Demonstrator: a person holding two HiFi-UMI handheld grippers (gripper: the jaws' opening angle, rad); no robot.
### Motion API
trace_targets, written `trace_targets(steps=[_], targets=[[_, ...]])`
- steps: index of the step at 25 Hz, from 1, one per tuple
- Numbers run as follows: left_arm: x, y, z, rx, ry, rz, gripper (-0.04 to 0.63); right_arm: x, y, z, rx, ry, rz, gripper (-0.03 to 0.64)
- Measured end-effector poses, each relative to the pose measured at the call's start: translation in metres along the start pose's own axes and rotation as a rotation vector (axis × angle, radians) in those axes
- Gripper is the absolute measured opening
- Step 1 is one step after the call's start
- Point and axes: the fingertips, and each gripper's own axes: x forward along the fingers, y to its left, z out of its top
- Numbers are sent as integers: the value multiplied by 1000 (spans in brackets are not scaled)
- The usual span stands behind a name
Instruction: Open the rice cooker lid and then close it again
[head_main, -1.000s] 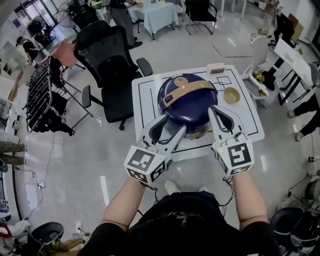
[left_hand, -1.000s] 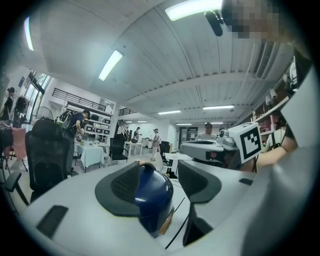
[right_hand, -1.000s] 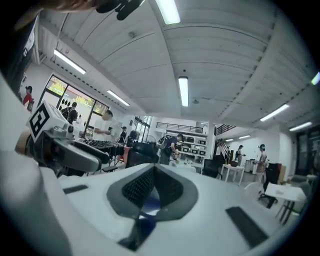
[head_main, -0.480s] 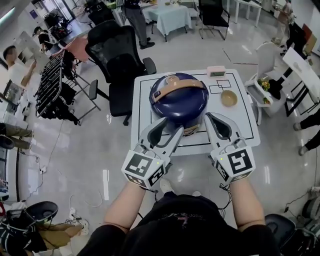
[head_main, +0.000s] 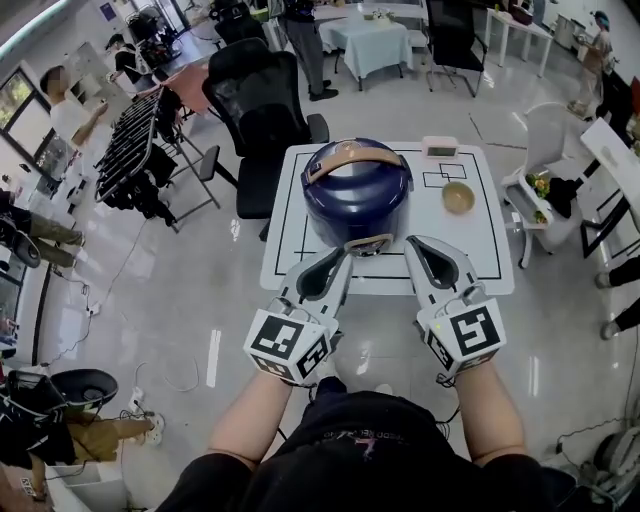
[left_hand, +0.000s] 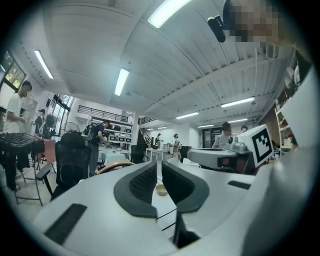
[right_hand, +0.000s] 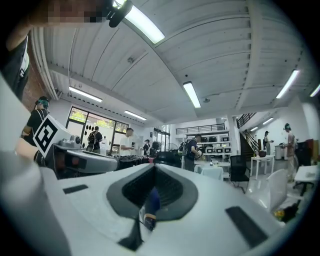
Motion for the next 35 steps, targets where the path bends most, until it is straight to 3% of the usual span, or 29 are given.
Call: trace_targets(steps=[3,14,35], targets=[[-10,-13,-6,-7,9,27,5,-15,6,0,5,-4,20,2],[-30,-28,-20,-34,20,35,3,-37,20,-8,26,14,29,1],[-52,-34,-17,-15,14,42,3,-48,41,-11,38,21,39,0]])
